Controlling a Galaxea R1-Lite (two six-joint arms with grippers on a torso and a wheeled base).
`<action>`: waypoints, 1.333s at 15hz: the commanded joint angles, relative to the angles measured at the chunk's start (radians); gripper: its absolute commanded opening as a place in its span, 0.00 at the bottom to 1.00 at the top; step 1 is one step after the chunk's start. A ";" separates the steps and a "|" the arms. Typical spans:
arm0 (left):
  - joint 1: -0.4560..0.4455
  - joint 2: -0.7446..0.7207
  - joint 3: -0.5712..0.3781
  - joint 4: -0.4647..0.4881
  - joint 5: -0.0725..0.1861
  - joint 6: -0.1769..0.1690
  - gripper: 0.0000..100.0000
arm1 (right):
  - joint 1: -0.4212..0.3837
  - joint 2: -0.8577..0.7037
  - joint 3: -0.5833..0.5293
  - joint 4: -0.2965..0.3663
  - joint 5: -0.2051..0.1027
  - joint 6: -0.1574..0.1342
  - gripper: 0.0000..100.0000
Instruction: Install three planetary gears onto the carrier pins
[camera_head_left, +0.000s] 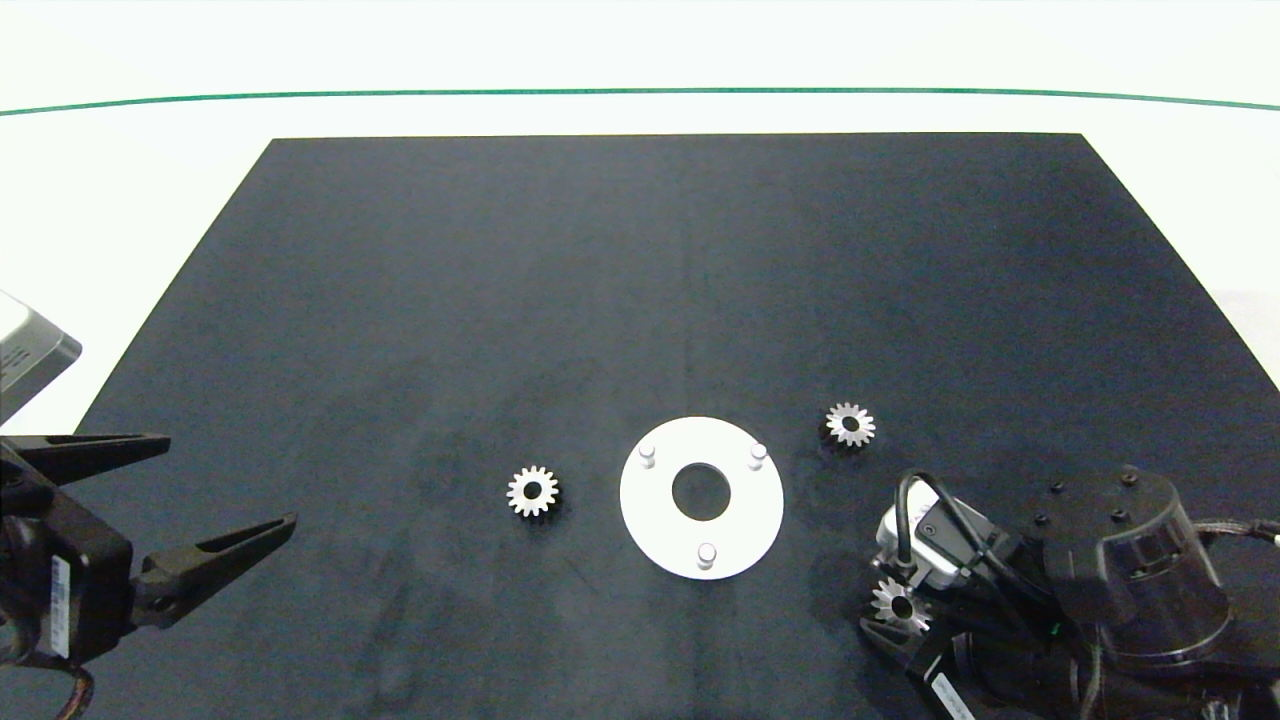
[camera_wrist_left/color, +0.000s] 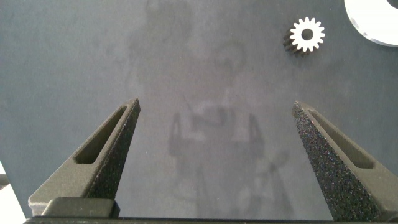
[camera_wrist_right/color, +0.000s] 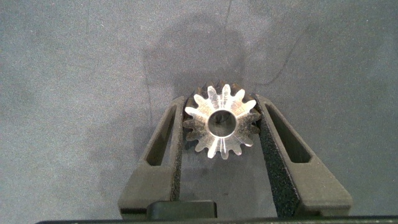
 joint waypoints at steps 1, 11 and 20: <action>0.000 -0.002 0.000 0.001 0.000 0.002 1.00 | 0.000 -0.011 -0.002 -0.002 -0.002 -0.002 0.12; 0.012 -0.029 -0.023 0.003 0.002 0.003 1.00 | 0.040 -0.032 -0.383 0.359 0.000 -0.005 0.10; 0.032 -0.039 -0.039 0.003 0.007 0.005 1.00 | 0.164 0.136 -0.544 0.429 -0.003 -0.008 0.10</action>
